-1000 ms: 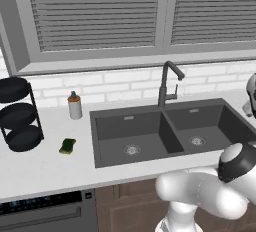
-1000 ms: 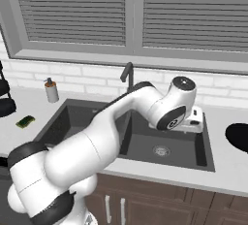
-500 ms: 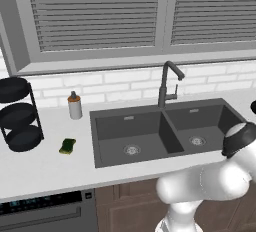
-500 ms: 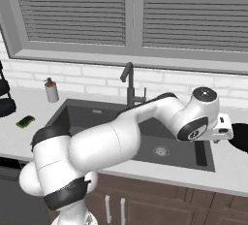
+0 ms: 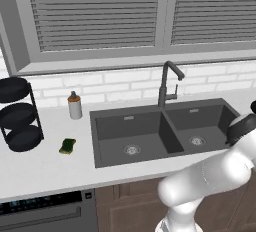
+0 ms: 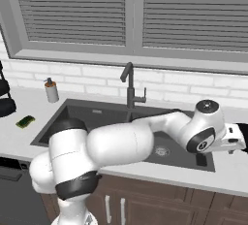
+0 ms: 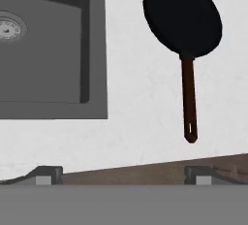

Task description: Pick the pan and sponge and place them into the sink. Then turn on the water.

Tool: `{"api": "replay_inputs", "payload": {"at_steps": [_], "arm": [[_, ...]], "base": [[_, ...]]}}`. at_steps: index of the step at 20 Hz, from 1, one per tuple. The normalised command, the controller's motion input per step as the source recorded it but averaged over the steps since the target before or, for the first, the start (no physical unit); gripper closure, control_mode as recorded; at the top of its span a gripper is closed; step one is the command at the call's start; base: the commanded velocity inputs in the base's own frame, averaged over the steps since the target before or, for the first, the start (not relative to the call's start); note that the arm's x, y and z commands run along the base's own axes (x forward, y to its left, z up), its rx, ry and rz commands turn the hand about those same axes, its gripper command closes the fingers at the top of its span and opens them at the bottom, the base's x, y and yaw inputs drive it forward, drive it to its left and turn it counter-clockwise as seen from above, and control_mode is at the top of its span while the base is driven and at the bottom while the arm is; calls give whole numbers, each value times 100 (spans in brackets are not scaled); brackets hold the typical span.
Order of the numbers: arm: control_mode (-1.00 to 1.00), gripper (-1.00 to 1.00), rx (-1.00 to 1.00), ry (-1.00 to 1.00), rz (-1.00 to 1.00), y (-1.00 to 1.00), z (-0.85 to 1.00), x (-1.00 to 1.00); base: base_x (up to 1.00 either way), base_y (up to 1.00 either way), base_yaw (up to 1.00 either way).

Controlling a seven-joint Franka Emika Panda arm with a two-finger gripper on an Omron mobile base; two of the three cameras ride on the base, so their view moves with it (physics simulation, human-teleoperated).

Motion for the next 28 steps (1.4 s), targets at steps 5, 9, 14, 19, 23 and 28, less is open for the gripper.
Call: {"api": "replay_inputs", "payload": {"at_steps": [5,9,14,19,23,28], "arm": [[-100,-100,0,6,-2,-58,-1,0],[-100,-100,0,6,0,-65,0,0],[-100,-100,2,8,0,-50,-3,0],[-100,-100,8,13,0,-26,-13,2],[-100,-100,15,11,0,-35,-26,0],[-100,-100,11,1,1,-26,-29,0]], "base": [[0,0,0],[0,0,0],[0,0,0],[0,0,0],[0,0,0],[0,0,0]]}}
